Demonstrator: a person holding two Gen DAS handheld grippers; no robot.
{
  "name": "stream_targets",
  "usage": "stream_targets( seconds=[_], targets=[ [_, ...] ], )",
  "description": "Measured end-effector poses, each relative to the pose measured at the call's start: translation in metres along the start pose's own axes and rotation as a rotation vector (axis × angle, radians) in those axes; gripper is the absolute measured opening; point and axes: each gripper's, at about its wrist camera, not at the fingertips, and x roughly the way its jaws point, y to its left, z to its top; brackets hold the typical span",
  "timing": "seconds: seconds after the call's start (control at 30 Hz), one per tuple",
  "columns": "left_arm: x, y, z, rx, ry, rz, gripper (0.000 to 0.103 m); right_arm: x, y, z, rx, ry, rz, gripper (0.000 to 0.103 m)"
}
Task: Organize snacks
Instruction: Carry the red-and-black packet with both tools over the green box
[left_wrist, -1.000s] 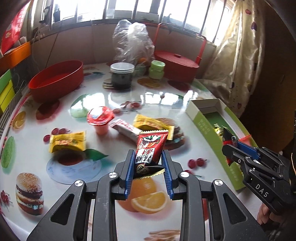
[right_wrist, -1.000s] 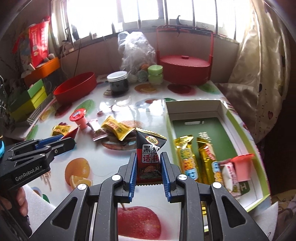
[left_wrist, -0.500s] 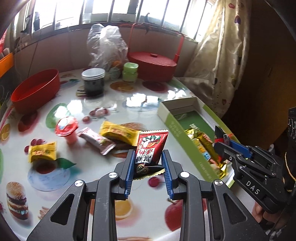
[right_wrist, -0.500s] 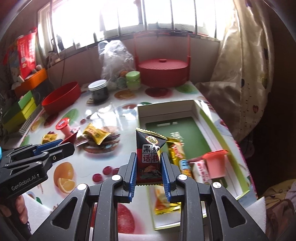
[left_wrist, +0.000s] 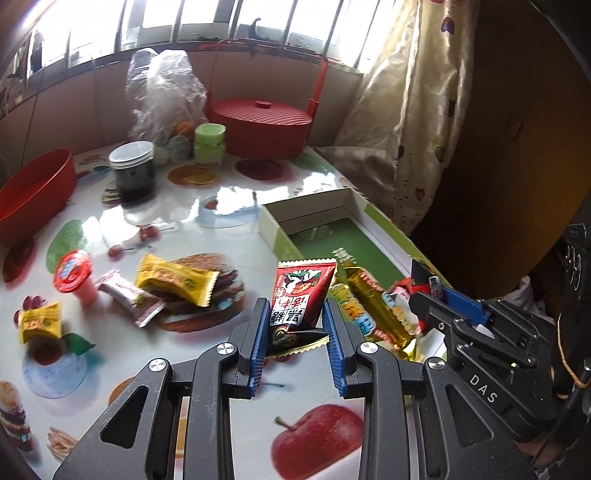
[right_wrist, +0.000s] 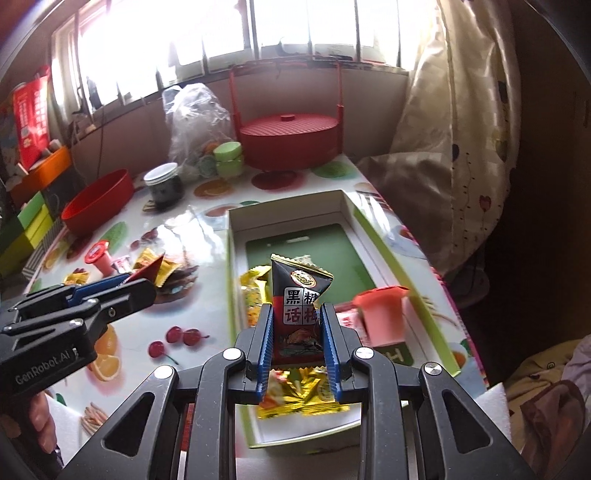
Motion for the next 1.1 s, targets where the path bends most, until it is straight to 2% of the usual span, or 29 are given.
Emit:
stream_targets(
  seconds=[0.4,0.67,1.1],
  targets=[
    [0.026,-0.029,0.013,0.036,0.018,-0.062,0.03,0.007,-0.023,-0.007,0.028,0.03,-0.063,0.024],
    [0.045,-0.04,0.012,0.048,0.061,-0.071,0.03,0.016,-0.031,-0.014,0.026,0.051,-0.102,0.024],
    [0.058,-0.047,0.01,0.061,0.089,-0.082,0.03,0.023,-0.029,-0.017,0.032,0.059,-0.081,0.024]
  ],
)
